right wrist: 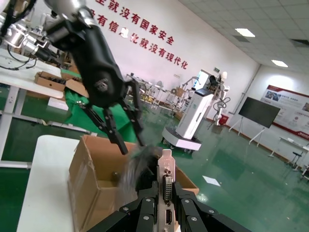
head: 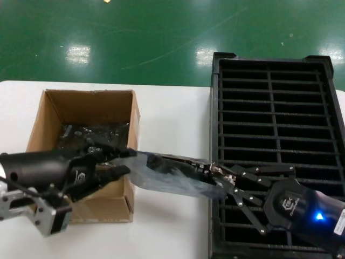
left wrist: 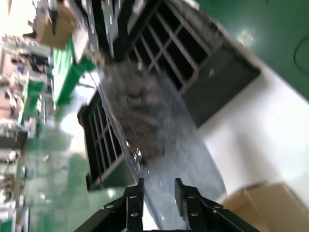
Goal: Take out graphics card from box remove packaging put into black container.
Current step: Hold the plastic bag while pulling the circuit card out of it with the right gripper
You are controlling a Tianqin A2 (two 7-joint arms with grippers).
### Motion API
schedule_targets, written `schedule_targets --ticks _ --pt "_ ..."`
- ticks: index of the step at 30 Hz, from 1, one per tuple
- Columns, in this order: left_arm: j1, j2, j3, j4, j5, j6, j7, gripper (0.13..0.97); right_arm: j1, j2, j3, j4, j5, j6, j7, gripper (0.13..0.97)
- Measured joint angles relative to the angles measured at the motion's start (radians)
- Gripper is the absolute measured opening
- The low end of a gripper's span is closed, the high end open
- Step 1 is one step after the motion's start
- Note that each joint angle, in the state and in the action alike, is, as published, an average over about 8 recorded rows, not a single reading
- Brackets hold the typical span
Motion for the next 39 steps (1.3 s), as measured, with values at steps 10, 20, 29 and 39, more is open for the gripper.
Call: schedule_targets --ticks 10,20,29,39 --pt "-0.095 0.074 0.037 0.046 0.166 0.017 -0.270 0.378 -0.002 -0.001 -0.002 0.009 -0.006 -0.012 -0.036 0.186" --pt "-0.087 0.086 0.045 0.018 0.150 0.052 -0.409 0.554 0.001 0.000 -0.001 0.009 -0.008 -0.021 -0.065 0.186" --pt "-0.058 0.089 0.055 0.019 0.192 0.049 -0.461 0.603 0.010 -0.002 -0.001 0.003 -0.003 -0.031 -0.074 0.186" --pt "-0.063 0.114 0.059 0.038 0.189 0.031 -0.437 0.523 0.011 0.002 -0.001 0.007 0.004 -0.042 -0.074 0.186"
